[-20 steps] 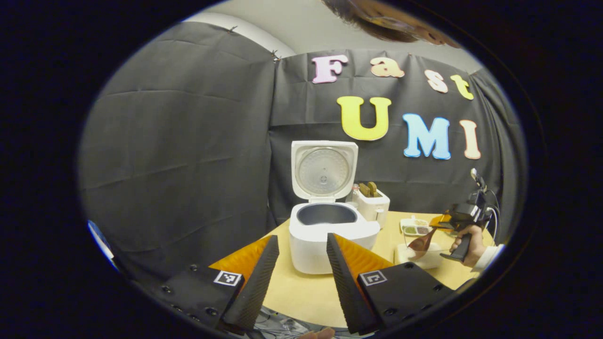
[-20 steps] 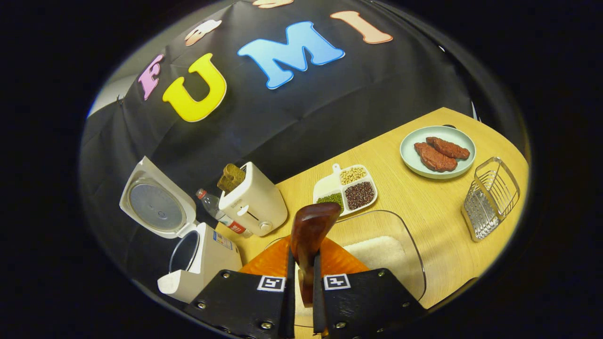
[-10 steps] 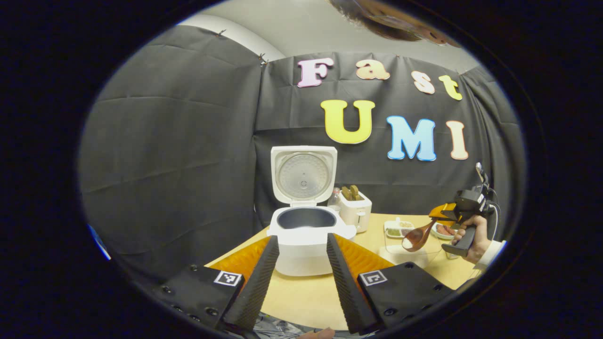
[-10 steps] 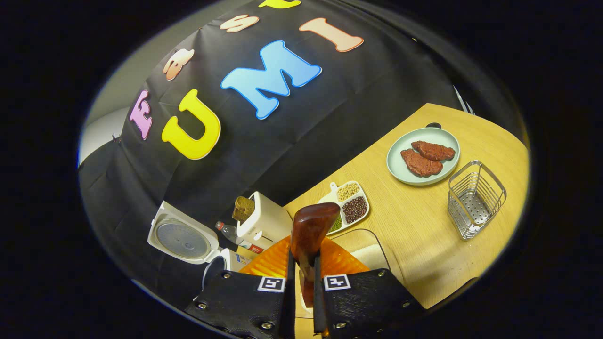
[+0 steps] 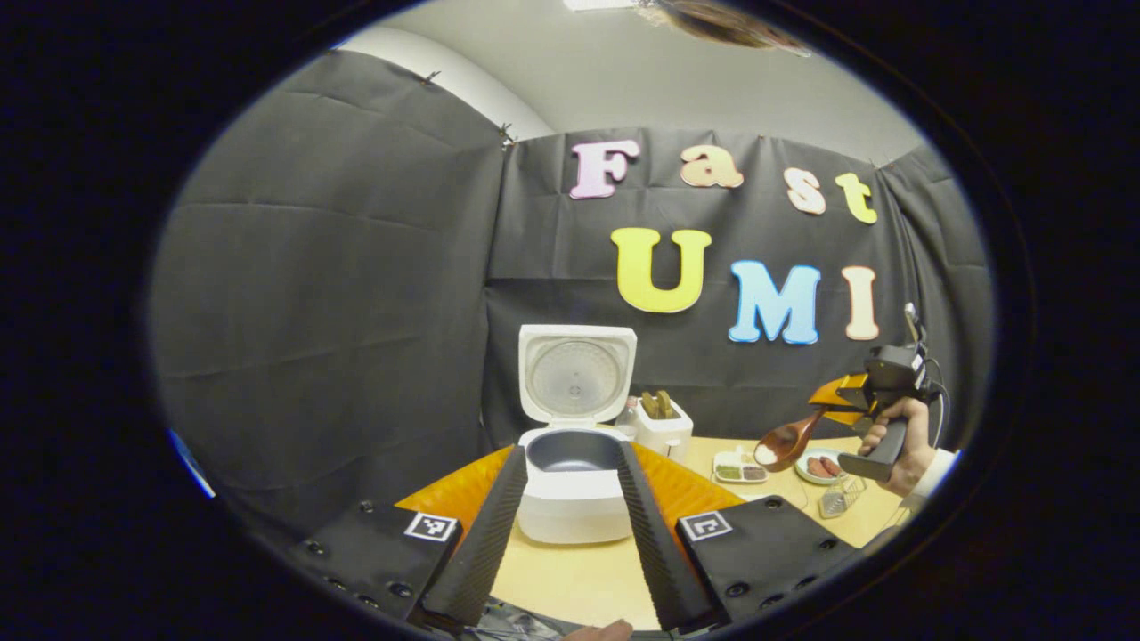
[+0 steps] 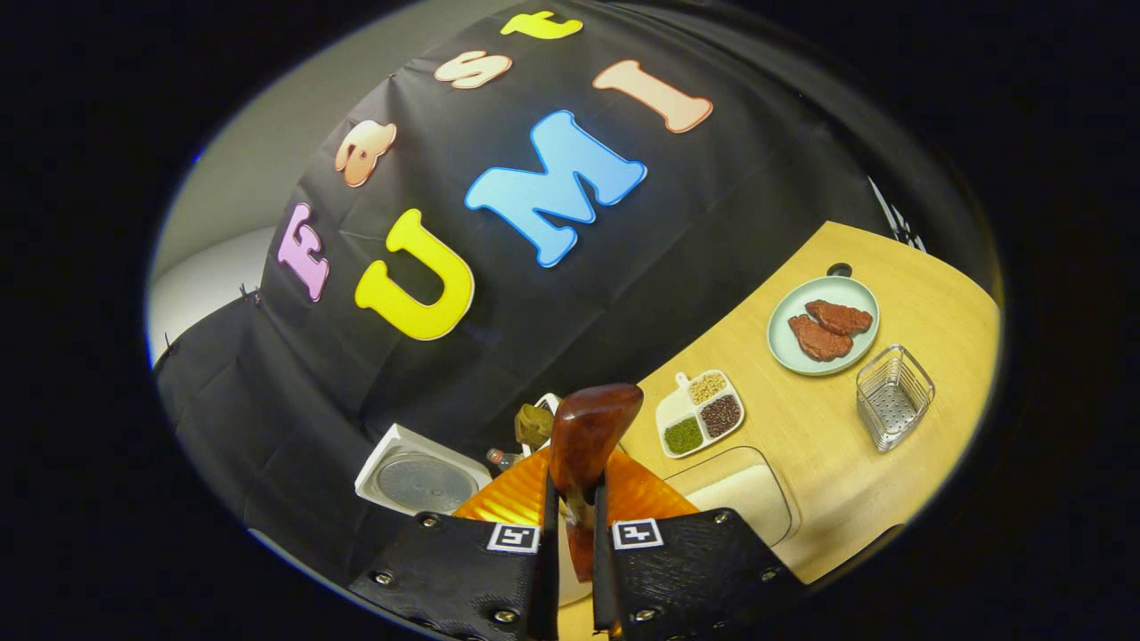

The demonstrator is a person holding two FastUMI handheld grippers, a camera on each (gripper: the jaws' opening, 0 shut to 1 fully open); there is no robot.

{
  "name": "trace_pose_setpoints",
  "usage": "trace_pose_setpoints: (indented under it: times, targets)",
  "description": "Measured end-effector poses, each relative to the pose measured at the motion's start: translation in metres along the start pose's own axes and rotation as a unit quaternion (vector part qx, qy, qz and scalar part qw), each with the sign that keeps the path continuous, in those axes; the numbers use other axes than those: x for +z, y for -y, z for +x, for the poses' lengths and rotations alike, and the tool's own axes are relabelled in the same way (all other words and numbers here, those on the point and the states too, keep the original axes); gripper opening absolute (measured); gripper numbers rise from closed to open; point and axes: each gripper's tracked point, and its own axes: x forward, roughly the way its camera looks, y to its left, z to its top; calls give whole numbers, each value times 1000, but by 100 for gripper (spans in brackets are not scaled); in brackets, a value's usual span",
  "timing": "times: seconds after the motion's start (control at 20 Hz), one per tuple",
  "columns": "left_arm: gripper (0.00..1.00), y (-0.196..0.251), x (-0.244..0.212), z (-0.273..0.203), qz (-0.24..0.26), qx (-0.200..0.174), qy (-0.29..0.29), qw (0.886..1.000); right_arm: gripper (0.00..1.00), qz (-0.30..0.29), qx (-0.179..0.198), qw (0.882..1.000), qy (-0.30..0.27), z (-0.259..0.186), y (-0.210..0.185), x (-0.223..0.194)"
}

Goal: Close the left gripper, press the button to open the rice cooker; take a wooden spoon from the chopstick holder with the right hand, scoop a spoonful of rice and pour it into the rice cooker, then put the wooden spoon back into the chopstick holder.

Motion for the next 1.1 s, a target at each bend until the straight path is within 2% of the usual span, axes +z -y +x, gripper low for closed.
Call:
trace_pose_setpoints:
  times: [0.15,0.2,0.35,0.4,0.5,0.55,0.65,0.8,0.95,1.0,1.05,1.1]
  targets:
    - [74,-27,12,-16,0,13,2,1000,15,9,21,1000,-5,4,-46,-9]
    - [77,-35,14,-20,-1,18,1,1000,15,10,28,1000,-9,7,-62,-13]
    - [77,-61,16,-31,-14,33,-4,999,15,-22,42,999,-11,22,-110,-31]
    - [74,-69,17,-33,-18,38,-3,999,15,-32,49,998,-17,29,-127,-41]
    - [76,-83,17,-37,-24,48,-1,999,15,-48,57,997,-30,48,-154,-67]
    - [74,-89,15,-38,-29,51,-2,998,15,-59,57,996,-35,59,-165,-80]
    - [78,-101,10,-36,-42,57,-8,997,15,-90,53,994,-44,81,-180,-108]
    - [74,-119,2,-33,-54,68,-14,996,15,-142,51,987,-56,113,-202,-152]
    - [74,-137,-9,-27,-54,79,-22,995,16,-184,38,980,-72,151,-203,-199]
    - [80,-143,-12,-25,-54,84,-25,995,15,-196,32,977,-81,162,-201,-212]
    - [74,-150,-14,-23,-56,88,-27,994,16,-211,26,973,-85,170,-198,-222]
    - [74,-155,-17,-22,-58,93,-30,994,16,-234,21,968,-87,176,-196,-229]
